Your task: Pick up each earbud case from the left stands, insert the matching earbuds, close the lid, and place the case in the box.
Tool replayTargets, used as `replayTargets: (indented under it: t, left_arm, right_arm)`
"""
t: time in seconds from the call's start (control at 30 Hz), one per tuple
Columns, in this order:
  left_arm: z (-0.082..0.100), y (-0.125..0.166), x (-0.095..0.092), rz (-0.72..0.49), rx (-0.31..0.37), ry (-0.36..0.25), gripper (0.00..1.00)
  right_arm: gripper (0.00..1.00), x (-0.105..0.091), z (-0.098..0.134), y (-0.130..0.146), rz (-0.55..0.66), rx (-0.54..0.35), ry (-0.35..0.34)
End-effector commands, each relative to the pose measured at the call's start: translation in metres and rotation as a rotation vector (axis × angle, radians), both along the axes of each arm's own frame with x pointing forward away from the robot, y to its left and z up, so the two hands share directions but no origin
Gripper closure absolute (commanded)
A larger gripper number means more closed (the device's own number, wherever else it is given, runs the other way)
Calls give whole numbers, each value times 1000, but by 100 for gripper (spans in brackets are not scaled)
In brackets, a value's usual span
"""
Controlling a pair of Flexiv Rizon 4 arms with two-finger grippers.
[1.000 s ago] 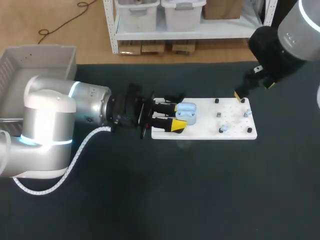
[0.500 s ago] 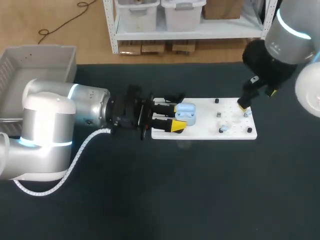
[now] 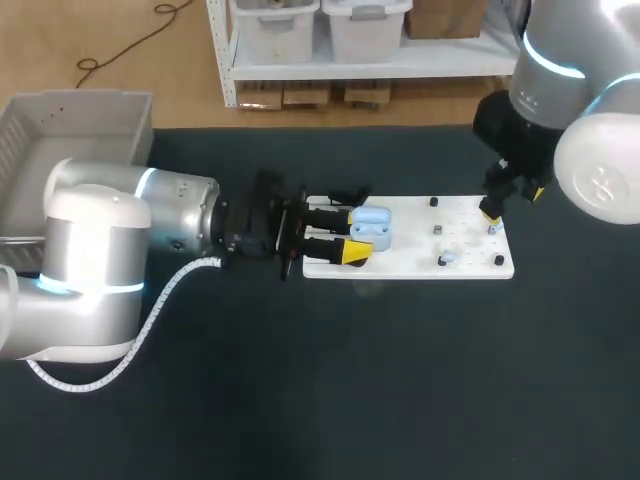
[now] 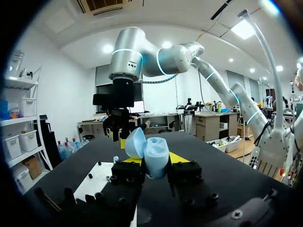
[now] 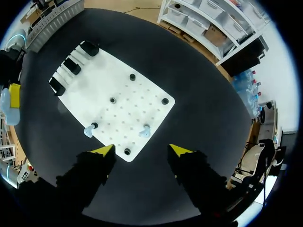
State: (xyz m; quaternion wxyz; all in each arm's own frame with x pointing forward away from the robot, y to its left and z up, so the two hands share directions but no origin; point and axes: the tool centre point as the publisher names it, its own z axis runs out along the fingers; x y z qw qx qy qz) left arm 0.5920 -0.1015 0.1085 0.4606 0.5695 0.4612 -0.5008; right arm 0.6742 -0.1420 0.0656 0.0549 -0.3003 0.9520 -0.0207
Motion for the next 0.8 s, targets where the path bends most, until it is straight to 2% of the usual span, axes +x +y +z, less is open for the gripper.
replayTargets:
  t: [0.03, 0.3, 0.53, 0.63, 0.8]
  left_arm:
    - [0, 0, -2, 7, -1, -3, 100]
    - [0, 0, -2, 7, -1, -3, 100]
    - [0, 0, -2, 7, -1, -3, 100]
    - [0, 0, -2, 7, -1, -3, 100]
    - [0, 0, -2, 7, -1, -3, 100]
  right_arm:
    - [47, 7, -6, 2, -1, -7, 11]
    - [40, 9, -17, 4, 3, -17, 33]
    - [46, 10, -26, 3, 2, -27, 49]
    - [43, 11, -29, 5, 3, -30, 57]
    - [49, 12, -34, 7, 5, -32, 64]
